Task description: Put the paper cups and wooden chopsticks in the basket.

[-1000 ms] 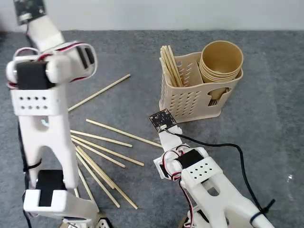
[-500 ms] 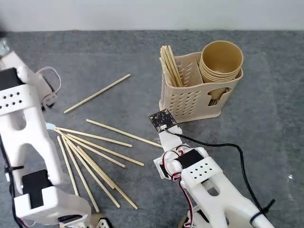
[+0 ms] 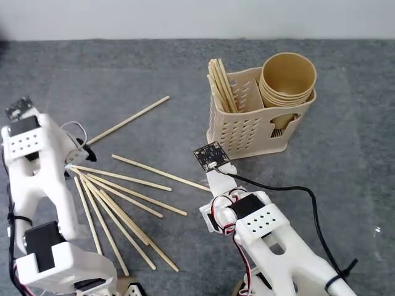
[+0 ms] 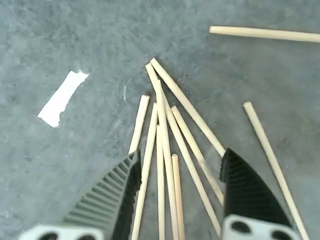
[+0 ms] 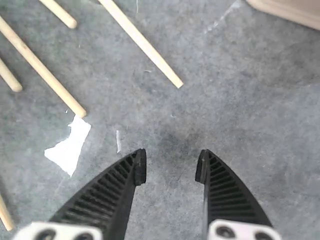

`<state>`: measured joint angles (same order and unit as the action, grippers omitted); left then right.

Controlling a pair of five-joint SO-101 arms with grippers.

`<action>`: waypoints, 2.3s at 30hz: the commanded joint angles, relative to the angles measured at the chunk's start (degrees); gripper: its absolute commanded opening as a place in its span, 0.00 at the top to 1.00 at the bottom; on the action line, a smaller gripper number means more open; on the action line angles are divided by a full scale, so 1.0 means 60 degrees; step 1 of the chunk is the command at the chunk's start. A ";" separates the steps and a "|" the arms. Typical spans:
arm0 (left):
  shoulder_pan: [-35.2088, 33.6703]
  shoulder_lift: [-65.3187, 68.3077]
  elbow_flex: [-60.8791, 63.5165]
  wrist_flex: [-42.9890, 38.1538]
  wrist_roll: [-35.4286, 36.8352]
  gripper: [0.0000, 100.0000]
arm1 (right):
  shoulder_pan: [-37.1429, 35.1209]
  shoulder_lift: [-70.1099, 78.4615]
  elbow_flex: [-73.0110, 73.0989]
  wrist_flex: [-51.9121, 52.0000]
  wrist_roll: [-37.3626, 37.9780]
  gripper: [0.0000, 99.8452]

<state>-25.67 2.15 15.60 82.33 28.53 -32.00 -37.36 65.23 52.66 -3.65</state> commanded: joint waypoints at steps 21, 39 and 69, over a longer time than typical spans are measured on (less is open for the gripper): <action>0.0059 0.0454 0.2352 -0.3062 -0.0015 0.75 | 0.0051 -0.0198 -0.0029 -0.0022 0.0117 0.82; 0.0469 0.3575 -0.0374 -0.1978 0.0278 0.98 | 0.0051 -0.0198 -0.0029 -0.0022 0.0117 0.82; 0.1846 -0.0366 -0.3245 -0.1919 0.1407 0.99 | 0.0051 -0.0198 -0.0029 -0.0022 0.0117 0.82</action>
<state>-15.12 3.74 1.80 70.37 36.35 -32.00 -37.36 65.23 52.66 -3.65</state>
